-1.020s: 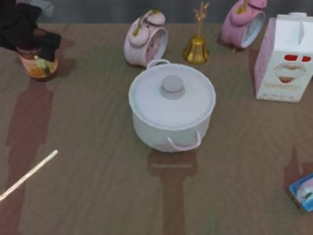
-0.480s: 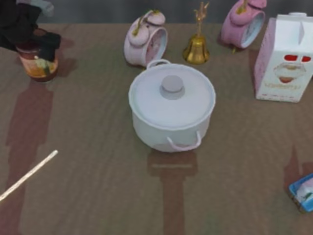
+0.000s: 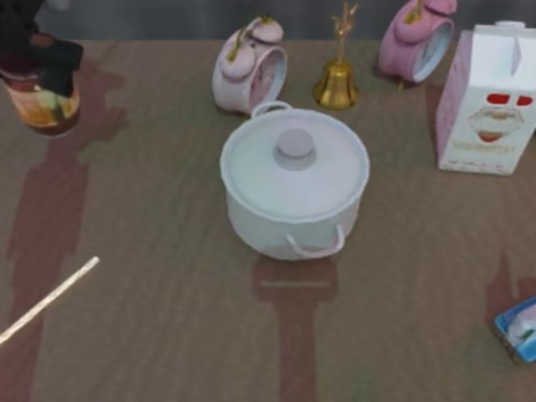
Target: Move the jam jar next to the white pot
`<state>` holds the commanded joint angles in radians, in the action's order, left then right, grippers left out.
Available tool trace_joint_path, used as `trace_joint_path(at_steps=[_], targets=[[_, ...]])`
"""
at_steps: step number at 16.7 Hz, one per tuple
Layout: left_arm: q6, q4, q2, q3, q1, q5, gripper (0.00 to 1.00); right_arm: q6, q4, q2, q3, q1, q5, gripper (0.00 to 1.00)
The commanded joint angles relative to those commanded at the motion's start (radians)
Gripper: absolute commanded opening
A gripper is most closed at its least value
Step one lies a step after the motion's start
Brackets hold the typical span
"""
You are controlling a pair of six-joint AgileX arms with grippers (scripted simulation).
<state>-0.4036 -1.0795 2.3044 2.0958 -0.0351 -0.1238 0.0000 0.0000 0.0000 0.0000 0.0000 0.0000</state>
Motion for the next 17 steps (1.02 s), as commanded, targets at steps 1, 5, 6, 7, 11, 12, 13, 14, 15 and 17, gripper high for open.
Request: trace_joint_path(at_steps=[1,5,6,7,11,12,13,14,15,17], targets=[[-0.001,-0.002,-0.063,-0.06,-0.004,0.0,0.0,0.0,0.0,0.0,0.0,0.0,0.0,1.0],[-0.004,-0.01,-0.217,-0.213,-0.016,0.001,0.0,0.0,0.0,0.0,0.0,0.0,0.0,1.0],[-0.004,-0.011,-0.229,-0.224,-0.017,0.001,0.0,0.0,0.0,0.0,0.0,0.0,0.0,1.0],[-0.004,-0.011,-0.231,-0.226,-0.017,0.001,0.0,0.0,0.0,0.0,0.0,0.0,0.0,1.0],[-0.003,-0.009,-0.228,-0.224,-0.01,0.002,0.0,0.0,0.0,0.0,0.0,0.0,0.0,1.0],[0.009,-0.004,-0.231,-0.232,-0.003,0.007,0.0,0.0,0.0,0.0,0.0,0.0,0.0,1.0],[0.031,0.006,-0.236,-0.247,0.01,0.015,0.0,0.0,0.0,0.0,0.0,0.0,0.0,1.0],[0.064,0.019,-0.244,-0.268,0.029,0.026,0.0,0.0,0.0,0.0,0.0,0.0,0.0,1.0],[0.106,0.036,-0.253,-0.294,0.052,0.039,0.0,0.0,0.0,0.0,0.0,0.0,0.0,1.0],[0.217,0.077,-0.277,-0.36,0.109,0.072,0.0,0.0,0.0,0.0,0.0,0.0,0.0,1.0]])
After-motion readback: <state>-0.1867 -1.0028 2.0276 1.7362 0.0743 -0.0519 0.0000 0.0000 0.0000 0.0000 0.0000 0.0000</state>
